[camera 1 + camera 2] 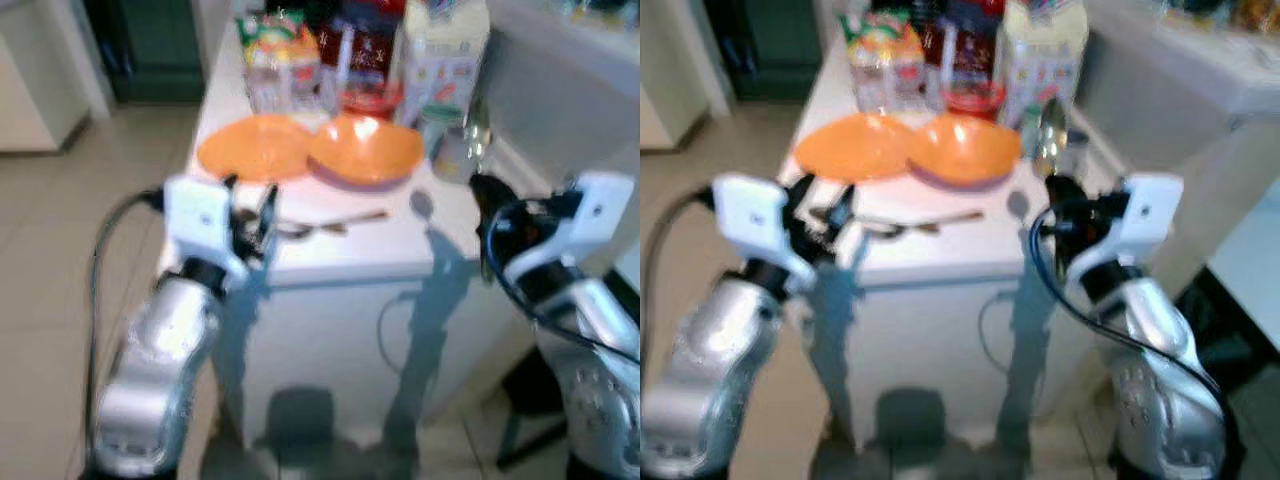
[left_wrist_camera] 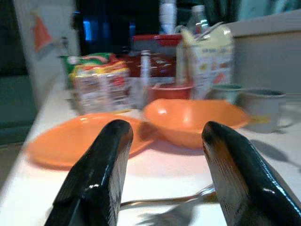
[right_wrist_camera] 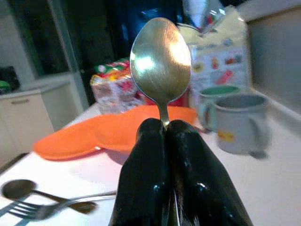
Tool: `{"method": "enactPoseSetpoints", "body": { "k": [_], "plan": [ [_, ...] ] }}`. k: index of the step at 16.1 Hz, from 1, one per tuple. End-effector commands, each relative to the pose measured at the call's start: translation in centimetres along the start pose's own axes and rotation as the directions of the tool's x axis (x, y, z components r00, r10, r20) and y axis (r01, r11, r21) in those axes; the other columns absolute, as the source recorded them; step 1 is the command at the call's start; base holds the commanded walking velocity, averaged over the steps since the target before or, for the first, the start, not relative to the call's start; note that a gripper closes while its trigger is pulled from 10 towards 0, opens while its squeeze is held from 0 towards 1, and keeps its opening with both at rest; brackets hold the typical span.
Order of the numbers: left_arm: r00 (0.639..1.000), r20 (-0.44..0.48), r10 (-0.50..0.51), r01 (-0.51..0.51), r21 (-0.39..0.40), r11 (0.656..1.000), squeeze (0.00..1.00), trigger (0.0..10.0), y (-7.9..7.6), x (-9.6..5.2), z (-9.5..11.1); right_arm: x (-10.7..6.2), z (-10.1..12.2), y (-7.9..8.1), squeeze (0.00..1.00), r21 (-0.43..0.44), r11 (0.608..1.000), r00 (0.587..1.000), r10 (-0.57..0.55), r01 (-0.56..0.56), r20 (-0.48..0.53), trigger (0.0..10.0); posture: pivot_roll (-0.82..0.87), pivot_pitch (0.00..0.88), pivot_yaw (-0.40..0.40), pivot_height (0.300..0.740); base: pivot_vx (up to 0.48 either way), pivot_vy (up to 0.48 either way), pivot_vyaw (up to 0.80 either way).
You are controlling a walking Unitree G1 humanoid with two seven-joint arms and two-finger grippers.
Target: Setting the table
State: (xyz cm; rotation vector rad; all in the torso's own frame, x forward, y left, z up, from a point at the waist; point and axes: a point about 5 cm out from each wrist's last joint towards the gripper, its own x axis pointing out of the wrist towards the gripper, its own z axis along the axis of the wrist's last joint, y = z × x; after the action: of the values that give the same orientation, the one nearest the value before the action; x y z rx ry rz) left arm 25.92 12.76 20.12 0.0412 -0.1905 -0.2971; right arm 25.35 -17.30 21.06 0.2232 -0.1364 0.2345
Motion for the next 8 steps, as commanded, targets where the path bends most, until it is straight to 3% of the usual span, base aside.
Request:
{"method": "enactPoseSetpoints", "body": {
  "k": [1, 4, 5, 8],
  "plan": [
    [1.000, 0.018, 0.018, -0.018, 0.008, 1.000, 0.00, 10.0, 0.5, 0.1, 0.4, 0.3, 0.3, 0.4, 0.00, -0.026, 0.999, 1.000, 0.025, -0.025, 0.012, 10.0, 0.04, 0.000, -0.040, 0.740, 0.000, 0.000, -0.80],
    [0.999, 0.023, 0.028, -0.028, 0.020, 0.999, 0.00, 10.0, 0.6, -0.2, 0.6, 0.5, 0.1, 0.7, 0.00, -0.043, 0.997, 0.998, 0.067, -0.068, -0.021, 10.0, 0.05, 0.000, -0.050, 0.740, 0.000, 0.000, -0.67],
    [0.999, 0.025, 0.035, -0.035, 0.027, 0.999, 0.00, 10.0, 0.7, -0.2, 0.7, 0.5, -0.1, 0.7, 0.00, -0.045, 0.996, 0.996, 0.079, -0.081, -0.042, 10.0, 0.05, 0.000, -0.050, 0.740, 0.000, 0.000, 0.00],
    [0.999, 0.012, 0.033, -0.033, 0.056, 0.998, 0.00, 10.0, 0.6, -0.2, 0.4, 0.3, -1.1, 0.6, 0.00, -0.047, 0.995, 0.993, 0.087, -0.091, -0.084, 10.0, 0.05, 0.000, -0.050, 0.740, 0.000, -0.399, 0.00]
  ]
}}
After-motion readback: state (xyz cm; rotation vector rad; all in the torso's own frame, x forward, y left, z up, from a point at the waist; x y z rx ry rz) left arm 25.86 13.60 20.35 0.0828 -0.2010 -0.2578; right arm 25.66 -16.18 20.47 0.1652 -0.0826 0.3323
